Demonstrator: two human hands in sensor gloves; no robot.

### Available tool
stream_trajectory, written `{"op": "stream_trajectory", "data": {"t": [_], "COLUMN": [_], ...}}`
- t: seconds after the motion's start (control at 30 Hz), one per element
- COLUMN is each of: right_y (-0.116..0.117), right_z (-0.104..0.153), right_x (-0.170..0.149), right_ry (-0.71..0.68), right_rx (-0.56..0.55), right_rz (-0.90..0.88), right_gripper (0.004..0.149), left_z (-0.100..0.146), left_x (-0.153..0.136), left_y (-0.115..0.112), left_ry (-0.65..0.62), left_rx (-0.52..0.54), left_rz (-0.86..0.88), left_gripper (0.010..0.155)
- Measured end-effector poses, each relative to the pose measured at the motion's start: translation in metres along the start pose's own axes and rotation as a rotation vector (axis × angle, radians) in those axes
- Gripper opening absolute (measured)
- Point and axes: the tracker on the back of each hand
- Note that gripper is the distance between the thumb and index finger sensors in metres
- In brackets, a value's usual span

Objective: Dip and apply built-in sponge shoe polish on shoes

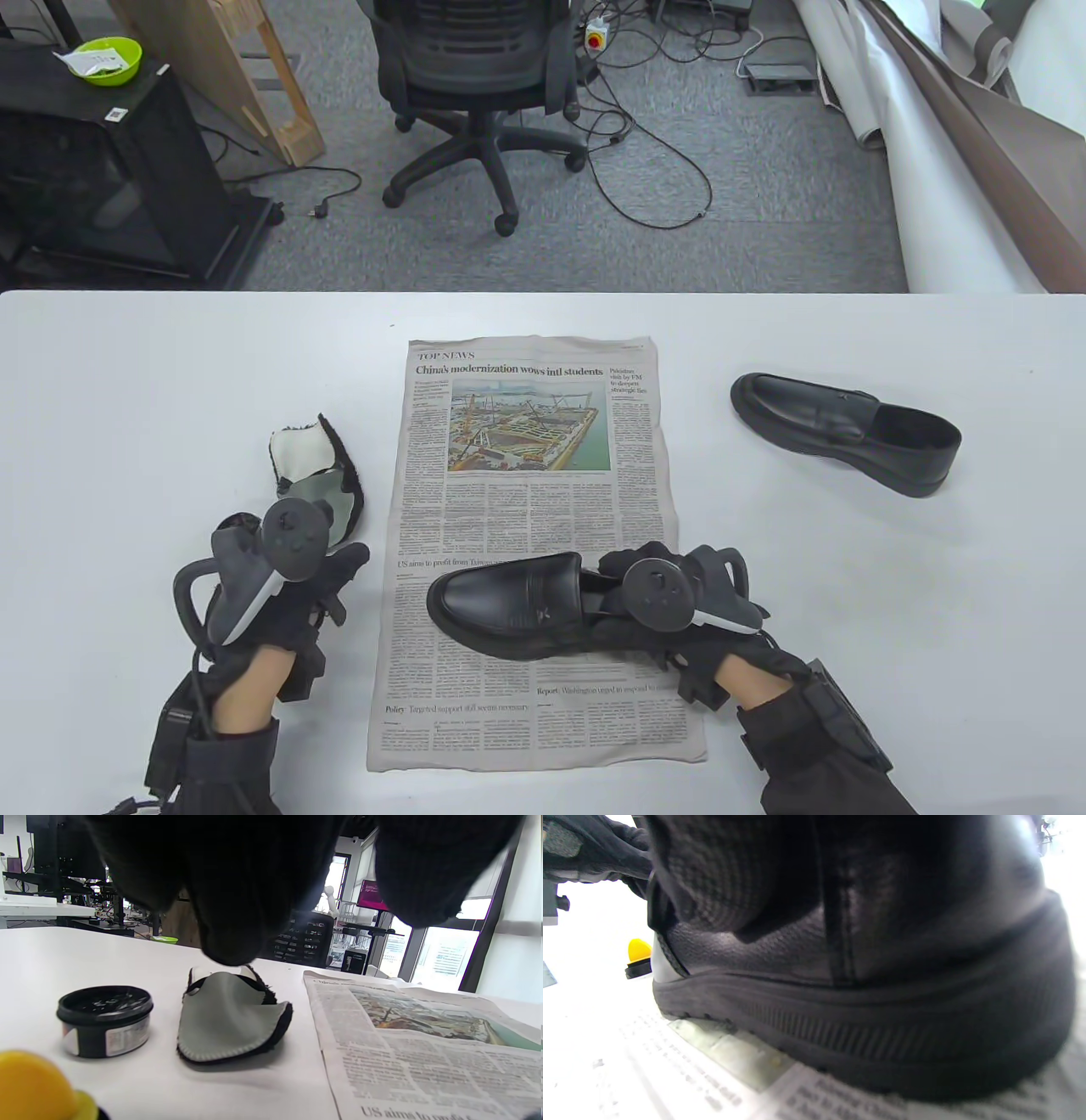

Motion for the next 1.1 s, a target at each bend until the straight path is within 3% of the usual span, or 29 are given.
{"op": "stream_trajectory", "data": {"t": [0.27, 0.57, 0.8, 1.1], "right_y": [-0.044, -0.089, -0.092, -0.073], "right_z": [0.029, 0.086, 0.12, 0.124], "right_x": [-0.009, -0.07, -0.125, -0.159], "right_ry": [-0.006, 0.175, 0.356, 0.454], "right_rx": [-0.149, -0.284, -0.303, -0.238], "right_rz": [-0.009, 0.073, 0.125, 0.226], "right_gripper": [0.043, 0.043, 0.042, 0.043], "left_z": [0.002, 0.002, 0.002, 0.002], "left_x": [0.004, 0.005, 0.007, 0.008], "left_y": [0.0, -0.004, -0.01, -0.012], "left_ry": [-0.033, -0.058, -0.081, -0.091], "left_rx": [0.02, -0.045, -0.083, -0.096], "left_rz": [-0.036, -0.057, -0.085, -0.087], "left_gripper": [0.072, 0.07, 0.071, 0.072]}}
Point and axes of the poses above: the tracker on the back of each hand, its own x axis roughly to the thumb side, its own z axis roughly from the fingertips to the wrist, y = z × x, and after that the axes turned 8 degrees about x, right-handed
